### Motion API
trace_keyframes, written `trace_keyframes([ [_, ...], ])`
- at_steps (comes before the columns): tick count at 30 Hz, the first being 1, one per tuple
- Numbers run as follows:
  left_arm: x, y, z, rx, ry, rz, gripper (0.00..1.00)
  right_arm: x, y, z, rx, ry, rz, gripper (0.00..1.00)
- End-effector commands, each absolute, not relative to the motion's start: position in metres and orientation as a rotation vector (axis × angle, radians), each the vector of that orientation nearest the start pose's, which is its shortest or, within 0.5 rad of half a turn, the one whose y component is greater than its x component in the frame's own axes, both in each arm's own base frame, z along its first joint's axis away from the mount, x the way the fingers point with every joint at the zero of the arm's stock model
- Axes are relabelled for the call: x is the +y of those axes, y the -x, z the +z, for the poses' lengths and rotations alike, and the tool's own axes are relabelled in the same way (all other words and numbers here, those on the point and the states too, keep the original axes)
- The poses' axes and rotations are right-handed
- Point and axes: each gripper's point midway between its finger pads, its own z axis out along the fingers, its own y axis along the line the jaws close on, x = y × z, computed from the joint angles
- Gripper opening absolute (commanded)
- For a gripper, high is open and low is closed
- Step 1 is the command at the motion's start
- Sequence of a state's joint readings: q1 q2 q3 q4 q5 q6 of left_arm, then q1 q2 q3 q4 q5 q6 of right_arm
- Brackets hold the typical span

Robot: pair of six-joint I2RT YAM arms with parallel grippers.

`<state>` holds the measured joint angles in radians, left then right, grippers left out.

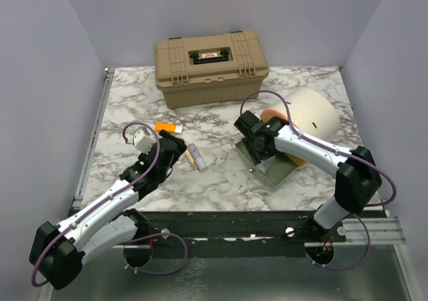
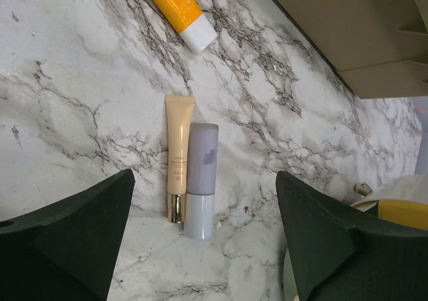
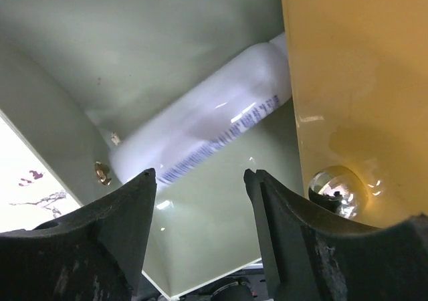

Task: Organize the makeup
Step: Place the makeup in the drawer.

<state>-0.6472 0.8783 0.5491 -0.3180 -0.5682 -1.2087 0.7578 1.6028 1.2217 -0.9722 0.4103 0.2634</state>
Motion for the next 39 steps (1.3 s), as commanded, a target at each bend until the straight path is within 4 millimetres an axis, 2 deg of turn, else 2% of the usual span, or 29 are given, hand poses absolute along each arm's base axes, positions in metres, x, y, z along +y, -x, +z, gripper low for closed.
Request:
trace_keyframes([
  [1,-0.124,-0.265,0.133,1.96,0.874,-0.475,0.88,0.16,-0.268,0.115,2.593,0.556,-0.356,0.62],
  [6,-0.124,-0.266,0.132,1.96,0.877,-0.474,0.88,0.168,-0.273,0.131,2.55,0.519,-0.282,0.53],
  [15,-0.131,-0.267,0.129,1.993,0.819,-0.478,0.9,0.2,-0.272,0.155,2.506,0.483,-0.014,0.54],
  [18,-0.131,-0.267,0.127,1.992,0.828,-0.485,0.91,0.223,-0.27,0.169,2.471,0.483,0.167,0.56],
  [22,-0.129,-0.267,0.13,1.973,0.839,-0.488,0.92,0.267,-0.268,0.195,2.37,0.513,0.487,0.59],
  [25,-0.127,-0.267,0.133,1.956,0.849,-0.496,0.92,0.299,-0.265,0.206,2.337,0.545,0.68,0.6],
  [27,-0.124,-0.265,0.136,1.937,0.862,-0.503,0.92,0.313,-0.264,0.203,2.358,0.574,0.736,0.6],
  [30,-0.117,-0.263,0.141,1.894,0.888,-0.51,0.9,0.329,-0.268,0.191,2.391,0.599,0.731,0.6],
  [34,-0.103,-0.259,0.156,1.815,0.902,-0.516,0.89,0.345,-0.268,0.169,2.463,0.643,0.65,0.59],
  [37,-0.093,-0.255,0.164,1.765,0.9,-0.512,0.89,0.356,-0.267,0.146,2.504,0.674,0.623,0.6],
  [39,-0.09,-0.253,0.17,1.741,0.889,-0.519,0.89,0.36,-0.269,0.123,2.547,0.669,0.601,0.61],
])
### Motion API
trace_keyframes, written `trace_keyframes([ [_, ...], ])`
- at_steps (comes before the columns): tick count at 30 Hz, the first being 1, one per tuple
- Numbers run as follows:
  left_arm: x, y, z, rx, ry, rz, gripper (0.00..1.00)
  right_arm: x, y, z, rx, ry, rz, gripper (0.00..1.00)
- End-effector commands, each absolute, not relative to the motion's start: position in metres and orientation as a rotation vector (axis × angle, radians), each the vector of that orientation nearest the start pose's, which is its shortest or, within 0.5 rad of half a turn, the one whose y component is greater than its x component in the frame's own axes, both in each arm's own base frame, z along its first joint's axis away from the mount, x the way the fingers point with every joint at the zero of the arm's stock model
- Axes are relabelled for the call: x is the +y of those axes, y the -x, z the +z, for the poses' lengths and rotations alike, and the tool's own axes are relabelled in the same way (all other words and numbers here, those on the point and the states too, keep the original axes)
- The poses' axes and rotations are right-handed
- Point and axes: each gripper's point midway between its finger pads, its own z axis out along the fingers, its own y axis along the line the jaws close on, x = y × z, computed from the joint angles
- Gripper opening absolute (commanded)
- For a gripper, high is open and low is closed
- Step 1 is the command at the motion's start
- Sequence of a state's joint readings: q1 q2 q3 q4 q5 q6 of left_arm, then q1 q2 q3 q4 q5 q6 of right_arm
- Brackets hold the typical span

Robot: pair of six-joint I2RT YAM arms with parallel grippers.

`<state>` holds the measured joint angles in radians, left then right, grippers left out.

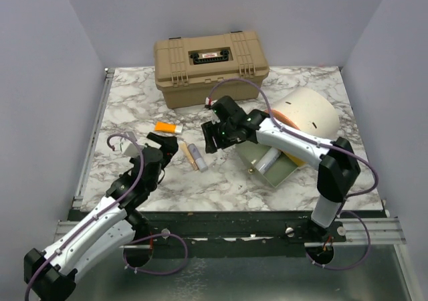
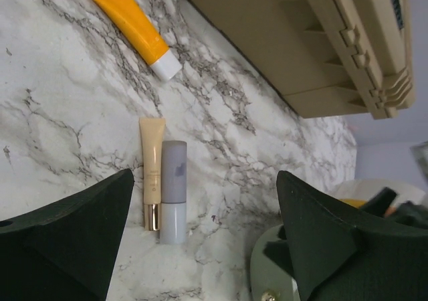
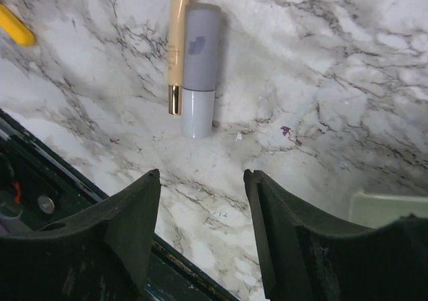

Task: Organize the makeup
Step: Place the makeup in the drawer.

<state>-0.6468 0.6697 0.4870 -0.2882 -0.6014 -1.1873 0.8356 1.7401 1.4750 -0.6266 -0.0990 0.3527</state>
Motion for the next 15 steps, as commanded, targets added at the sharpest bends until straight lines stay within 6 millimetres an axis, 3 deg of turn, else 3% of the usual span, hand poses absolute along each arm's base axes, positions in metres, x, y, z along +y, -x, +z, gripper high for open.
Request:
trace_keyframes([
  [1,-0.089,-0.253,0.173,1.733,0.883,-0.521,0.89,0.36,-0.269,0.112,2.576,0.662,0.581,0.61],
  [7,-0.081,-0.247,0.177,1.718,0.879,-0.504,0.88,0.373,-0.27,0.08,2.641,0.675,0.553,0.61],
  [15,-0.081,-0.246,0.171,1.721,0.907,-0.511,0.88,0.397,-0.276,0.069,2.644,0.715,0.597,0.61],
])
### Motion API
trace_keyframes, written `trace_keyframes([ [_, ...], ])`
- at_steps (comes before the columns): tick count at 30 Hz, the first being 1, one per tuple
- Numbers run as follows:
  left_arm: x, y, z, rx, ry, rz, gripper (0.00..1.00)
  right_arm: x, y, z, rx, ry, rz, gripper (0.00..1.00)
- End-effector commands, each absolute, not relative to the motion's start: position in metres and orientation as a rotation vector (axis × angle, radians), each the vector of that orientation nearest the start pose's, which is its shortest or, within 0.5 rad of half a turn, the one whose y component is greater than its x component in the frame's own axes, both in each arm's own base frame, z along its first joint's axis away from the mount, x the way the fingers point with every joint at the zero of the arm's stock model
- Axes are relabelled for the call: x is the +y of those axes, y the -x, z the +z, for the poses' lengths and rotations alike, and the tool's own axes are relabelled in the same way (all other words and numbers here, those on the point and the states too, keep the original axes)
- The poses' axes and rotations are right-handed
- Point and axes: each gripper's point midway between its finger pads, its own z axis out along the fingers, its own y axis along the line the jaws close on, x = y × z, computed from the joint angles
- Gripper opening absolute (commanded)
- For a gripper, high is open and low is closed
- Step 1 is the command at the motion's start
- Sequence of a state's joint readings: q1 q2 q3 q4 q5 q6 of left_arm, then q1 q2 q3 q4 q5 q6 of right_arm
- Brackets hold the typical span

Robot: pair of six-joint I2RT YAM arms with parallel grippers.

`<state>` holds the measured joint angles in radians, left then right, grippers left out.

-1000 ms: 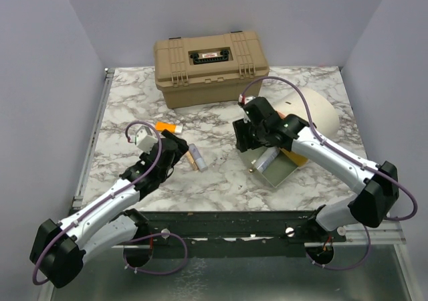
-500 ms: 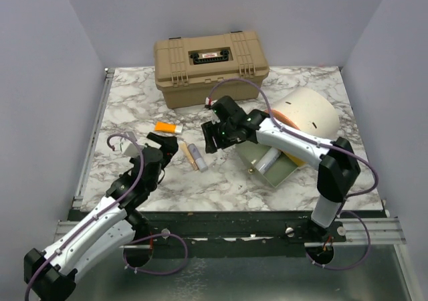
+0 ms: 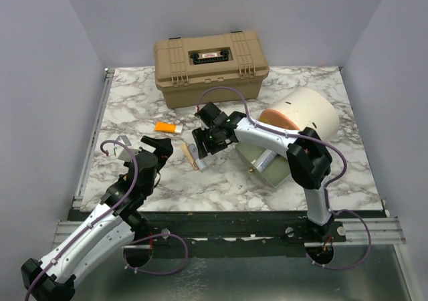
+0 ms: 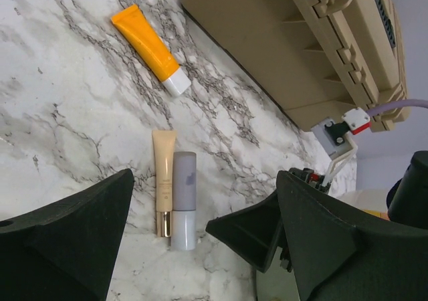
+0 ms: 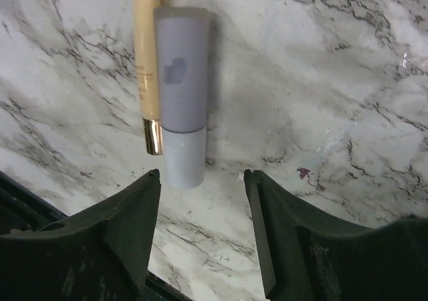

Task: Organize the makeup
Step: Place the makeup in the drawer, then pick up the makeup from the center of the board.

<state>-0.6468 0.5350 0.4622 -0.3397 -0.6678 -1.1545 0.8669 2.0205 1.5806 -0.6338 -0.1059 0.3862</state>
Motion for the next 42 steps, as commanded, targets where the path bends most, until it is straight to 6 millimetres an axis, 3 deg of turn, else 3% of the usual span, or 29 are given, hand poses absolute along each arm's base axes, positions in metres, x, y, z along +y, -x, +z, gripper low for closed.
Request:
trace_keyframes([
  [1,-0.081,-0.247,0.172,1.724,0.904,-0.512,0.88,0.399,-0.277,0.067,2.649,0.713,0.598,0.6],
  [8,-0.083,-0.248,0.172,1.735,0.9,-0.501,0.88,0.41,-0.279,0.049,2.675,0.743,0.604,0.57],
  [15,-0.084,-0.247,0.167,1.748,0.897,-0.501,0.88,0.401,-0.275,0.025,2.708,0.754,0.543,0.5],
  [27,-0.086,-0.247,0.167,1.756,0.894,-0.511,0.88,0.389,-0.272,0.008,2.738,0.726,0.462,0.4],
  [38,-0.09,-0.248,0.162,1.779,0.896,-0.51,0.88,0.389,-0.255,0.0,2.761,0.783,0.51,0.43],
  [41,-0.09,-0.248,0.161,1.782,0.897,-0.51,0.88,0.387,-0.253,-0.002,2.763,0.784,0.495,0.37],
  [42,-0.09,-0.247,0.161,1.783,0.898,-0.514,0.88,0.387,-0.253,0.0,2.757,0.779,0.493,0.31],
])
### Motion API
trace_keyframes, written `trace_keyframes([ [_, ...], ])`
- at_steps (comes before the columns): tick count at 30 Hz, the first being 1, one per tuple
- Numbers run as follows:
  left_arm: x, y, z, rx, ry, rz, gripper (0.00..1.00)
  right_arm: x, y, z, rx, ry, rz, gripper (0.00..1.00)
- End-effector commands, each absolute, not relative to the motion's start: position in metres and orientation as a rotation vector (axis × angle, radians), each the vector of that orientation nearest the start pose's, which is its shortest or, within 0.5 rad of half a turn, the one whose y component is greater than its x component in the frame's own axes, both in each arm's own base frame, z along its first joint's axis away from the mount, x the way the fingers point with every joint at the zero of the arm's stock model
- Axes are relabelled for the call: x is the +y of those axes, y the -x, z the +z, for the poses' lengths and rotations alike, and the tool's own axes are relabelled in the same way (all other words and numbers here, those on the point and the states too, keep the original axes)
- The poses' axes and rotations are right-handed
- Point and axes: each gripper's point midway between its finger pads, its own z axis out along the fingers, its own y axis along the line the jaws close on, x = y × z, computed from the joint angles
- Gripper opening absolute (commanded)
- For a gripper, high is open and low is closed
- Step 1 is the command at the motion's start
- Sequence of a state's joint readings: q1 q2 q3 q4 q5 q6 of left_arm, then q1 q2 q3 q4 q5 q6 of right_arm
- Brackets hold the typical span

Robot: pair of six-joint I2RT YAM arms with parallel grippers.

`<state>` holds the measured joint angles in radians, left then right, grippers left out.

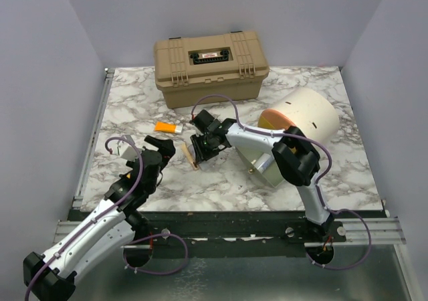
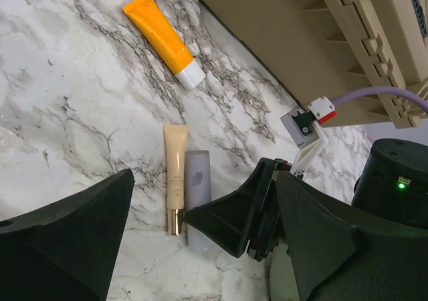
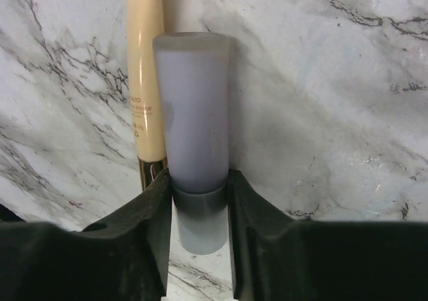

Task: Organize the makeup
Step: Pick up the makeup from the center of the board.

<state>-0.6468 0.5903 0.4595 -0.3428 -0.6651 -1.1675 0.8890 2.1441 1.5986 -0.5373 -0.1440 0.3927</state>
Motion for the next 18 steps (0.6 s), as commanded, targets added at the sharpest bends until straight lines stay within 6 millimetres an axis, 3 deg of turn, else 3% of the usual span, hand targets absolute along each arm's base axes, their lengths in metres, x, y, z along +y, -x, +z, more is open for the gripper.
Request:
trace_keyframes([
  [1,-0.09,-0.248,0.162,1.781,0.899,-0.515,0.88,0.386,-0.254,0.003,2.746,0.773,0.497,0.28],
  [8,-0.091,-0.248,0.161,1.785,0.904,-0.514,0.88,0.389,-0.256,0.05,2.636,0.748,0.58,0.16],
  [15,-0.092,-0.249,0.155,1.8,0.91,-0.5,0.88,0.39,-0.247,0.116,2.5,0.639,0.76,0.18],
  [18,-0.092,-0.249,0.154,1.8,0.915,-0.505,0.88,0.39,-0.241,0.132,2.458,0.605,0.838,0.18],
])
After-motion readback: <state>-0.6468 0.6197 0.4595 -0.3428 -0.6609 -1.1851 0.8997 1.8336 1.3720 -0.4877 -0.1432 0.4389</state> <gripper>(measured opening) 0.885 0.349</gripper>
